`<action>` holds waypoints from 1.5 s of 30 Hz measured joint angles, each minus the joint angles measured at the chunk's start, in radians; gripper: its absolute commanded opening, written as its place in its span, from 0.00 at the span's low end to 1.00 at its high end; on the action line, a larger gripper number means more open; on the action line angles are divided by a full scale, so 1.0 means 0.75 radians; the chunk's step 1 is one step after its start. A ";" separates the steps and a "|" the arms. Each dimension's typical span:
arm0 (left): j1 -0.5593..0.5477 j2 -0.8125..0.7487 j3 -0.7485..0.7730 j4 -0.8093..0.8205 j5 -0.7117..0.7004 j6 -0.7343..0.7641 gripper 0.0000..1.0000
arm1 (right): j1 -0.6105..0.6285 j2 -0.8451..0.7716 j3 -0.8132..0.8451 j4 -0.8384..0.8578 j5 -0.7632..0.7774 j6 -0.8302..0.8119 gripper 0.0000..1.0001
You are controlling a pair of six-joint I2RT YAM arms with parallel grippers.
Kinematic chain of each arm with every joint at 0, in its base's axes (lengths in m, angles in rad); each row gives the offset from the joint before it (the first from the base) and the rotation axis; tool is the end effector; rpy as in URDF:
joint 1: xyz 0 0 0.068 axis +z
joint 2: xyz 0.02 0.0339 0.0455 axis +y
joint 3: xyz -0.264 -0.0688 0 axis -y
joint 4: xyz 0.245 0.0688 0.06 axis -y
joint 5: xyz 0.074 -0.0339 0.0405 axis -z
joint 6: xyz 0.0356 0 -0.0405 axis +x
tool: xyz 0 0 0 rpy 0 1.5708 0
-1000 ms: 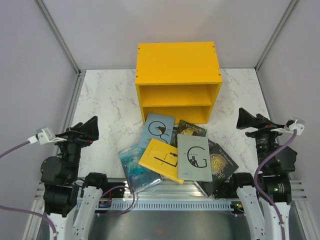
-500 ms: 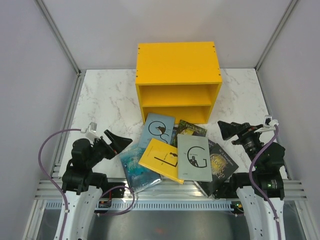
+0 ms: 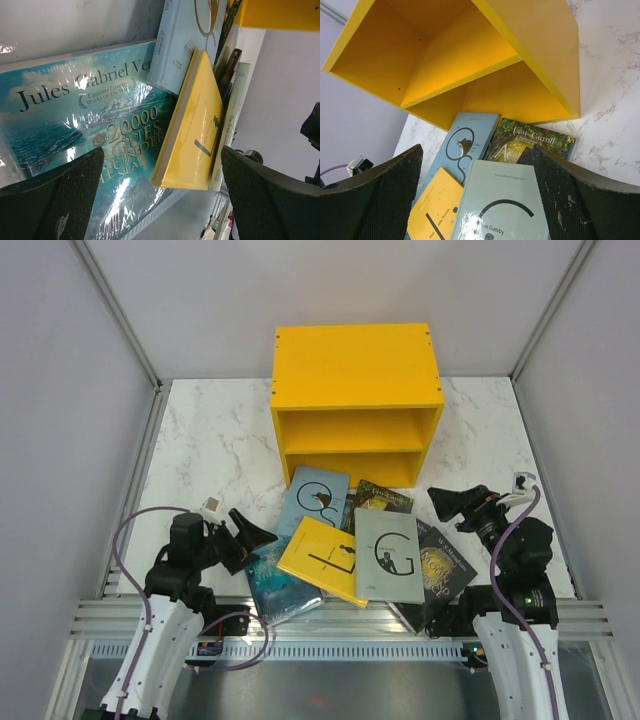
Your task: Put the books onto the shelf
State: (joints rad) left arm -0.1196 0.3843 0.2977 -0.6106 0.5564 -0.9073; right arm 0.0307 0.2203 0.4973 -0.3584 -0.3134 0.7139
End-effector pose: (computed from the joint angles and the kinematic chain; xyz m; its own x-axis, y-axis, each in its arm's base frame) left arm 0.1014 -0.0311 0.1841 -0.7891 -0.5790 -0.2050 -0.1923 0.5498 -0.8128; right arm 0.0888 0.0137 0.2871 -0.2817 0.6145 -0.7369 -0.2010 0.7132 0.6716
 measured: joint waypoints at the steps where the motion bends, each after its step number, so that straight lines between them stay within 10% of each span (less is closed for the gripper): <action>1: -0.003 0.004 -0.015 0.011 0.000 -0.003 1.00 | 0.000 0.003 -0.005 -0.001 0.001 -0.001 0.93; 27: -0.658 0.283 -0.255 0.859 -0.186 -0.371 0.82 | 0.000 0.040 -0.132 0.039 0.030 -0.017 0.91; 33: -0.662 0.298 -0.311 0.971 -0.209 -0.417 0.65 | 0.000 0.039 -0.154 0.039 0.031 -0.017 0.91; 42: -0.691 0.397 -0.329 1.207 -0.227 -0.522 0.02 | 0.000 0.039 -0.186 0.038 0.030 -0.017 0.91; 45: -0.698 0.390 -0.324 1.247 -0.233 -0.525 0.02 | 0.000 0.039 -0.189 0.038 0.030 -0.017 0.91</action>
State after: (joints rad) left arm -0.6430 0.6765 0.0547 0.3244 0.3817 -1.3010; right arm 0.0307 0.2493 0.3557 -0.3298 -0.2913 0.7010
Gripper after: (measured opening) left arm 0.188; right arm 0.916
